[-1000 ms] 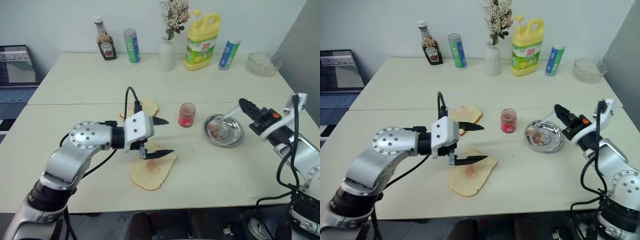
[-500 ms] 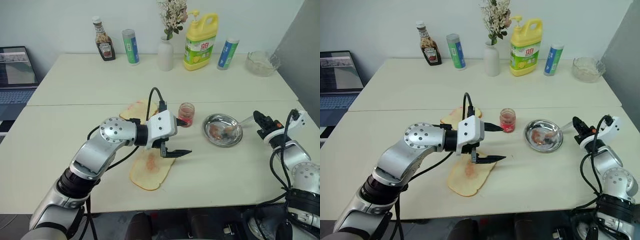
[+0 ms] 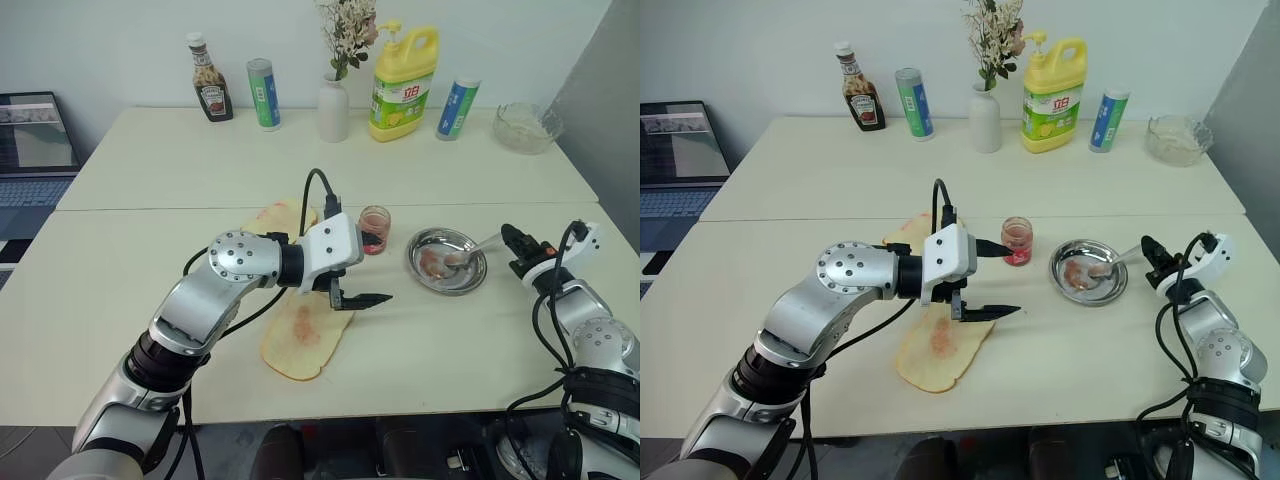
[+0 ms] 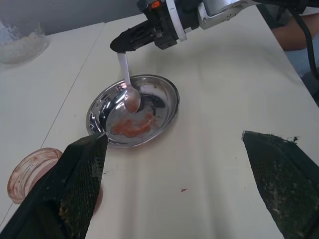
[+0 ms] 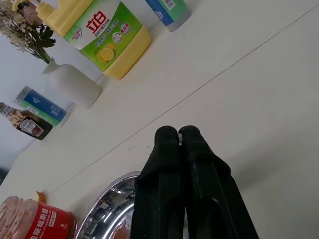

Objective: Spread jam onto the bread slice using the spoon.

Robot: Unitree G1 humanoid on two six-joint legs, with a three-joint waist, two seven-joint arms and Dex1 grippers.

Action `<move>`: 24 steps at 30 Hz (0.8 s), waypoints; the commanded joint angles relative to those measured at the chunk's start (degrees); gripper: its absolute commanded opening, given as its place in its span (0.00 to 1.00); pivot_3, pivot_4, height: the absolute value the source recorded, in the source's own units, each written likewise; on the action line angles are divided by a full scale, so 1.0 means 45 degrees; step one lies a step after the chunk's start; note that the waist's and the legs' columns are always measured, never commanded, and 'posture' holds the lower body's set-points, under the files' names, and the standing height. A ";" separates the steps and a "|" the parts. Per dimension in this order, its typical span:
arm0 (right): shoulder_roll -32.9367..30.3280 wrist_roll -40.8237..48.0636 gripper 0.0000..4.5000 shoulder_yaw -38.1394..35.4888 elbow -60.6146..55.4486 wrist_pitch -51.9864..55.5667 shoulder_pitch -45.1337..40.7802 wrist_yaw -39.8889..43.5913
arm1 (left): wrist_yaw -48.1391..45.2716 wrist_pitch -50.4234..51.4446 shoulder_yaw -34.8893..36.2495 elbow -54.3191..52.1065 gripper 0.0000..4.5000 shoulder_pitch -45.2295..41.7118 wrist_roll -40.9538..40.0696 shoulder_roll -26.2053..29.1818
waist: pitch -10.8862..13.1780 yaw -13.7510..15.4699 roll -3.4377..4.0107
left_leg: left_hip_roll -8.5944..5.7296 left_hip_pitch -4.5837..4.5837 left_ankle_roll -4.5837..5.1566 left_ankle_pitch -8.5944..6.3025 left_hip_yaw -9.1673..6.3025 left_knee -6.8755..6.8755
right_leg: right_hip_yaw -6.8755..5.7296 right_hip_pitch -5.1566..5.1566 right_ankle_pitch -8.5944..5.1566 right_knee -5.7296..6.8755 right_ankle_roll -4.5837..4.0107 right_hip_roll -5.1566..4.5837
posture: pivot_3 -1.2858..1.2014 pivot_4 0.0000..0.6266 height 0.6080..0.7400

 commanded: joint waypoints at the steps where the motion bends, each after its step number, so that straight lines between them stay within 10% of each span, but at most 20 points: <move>1: -0.0010 -0.0448 0.00 -0.0055 -0.0099 -0.0212 0.0101 0.0103 | 0.0151 -0.0105 0.0109 -0.0218 1.00 -0.0169 0.0084 -0.0174 | 0.0000 0.0003 0.0000 | 0.0000 0.0000 0.0000 0.0000 0.0000 0.0000 | 0.0001 0.0000 0.0000 0.0000 0.0000 0.0000 | 0.52 0.24 1.00; 8: -0.0147 -0.1413 0.00 0.0364 -0.0272 -0.0662 0.0342 0.0489 | 0.0176 -0.0201 0.0170 -0.0090 1.00 -0.0211 0.0201 -0.0223 | -0.0002 0.0018 0.0001 | -0.0001 0.0002 0.0000 0.0000 -0.0001 0.0005 | 0.0000 0.0005 0.0001 0.0000 0.0002 -0.0002 | 0.52 0.24 1.00; 21: -0.0318 -0.3372 0.99 0.1292 -0.1257 -0.1904 0.0752 0.1319 | 0.0428 -0.0541 0.0244 0.0068 1.00 -0.0138 0.0443 -0.0471 | 0.0000 0.0063 0.0012 | -0.0002 0.0003 -0.0001 0.0001 0.0003 0.0007 | 0.0003 0.0002 0.0002 0.0003 0.0003 -0.0002 | 0.52 0.24 1.00; 24: -0.0374 -0.3907 0.99 0.1502 -0.1579 -0.2394 0.0858 0.1556 | 0.0466 -0.0552 0.0237 0.0070 1.00 -0.0103 0.0454 -0.0482 | -0.0001 0.0068 0.0012 | -0.0002 0.0003 -0.0001 0.0001 0.0002 0.0007 | 0.0001 0.0002 0.0002 0.0003 0.0003 -0.0003 | 0.52 0.24 1.00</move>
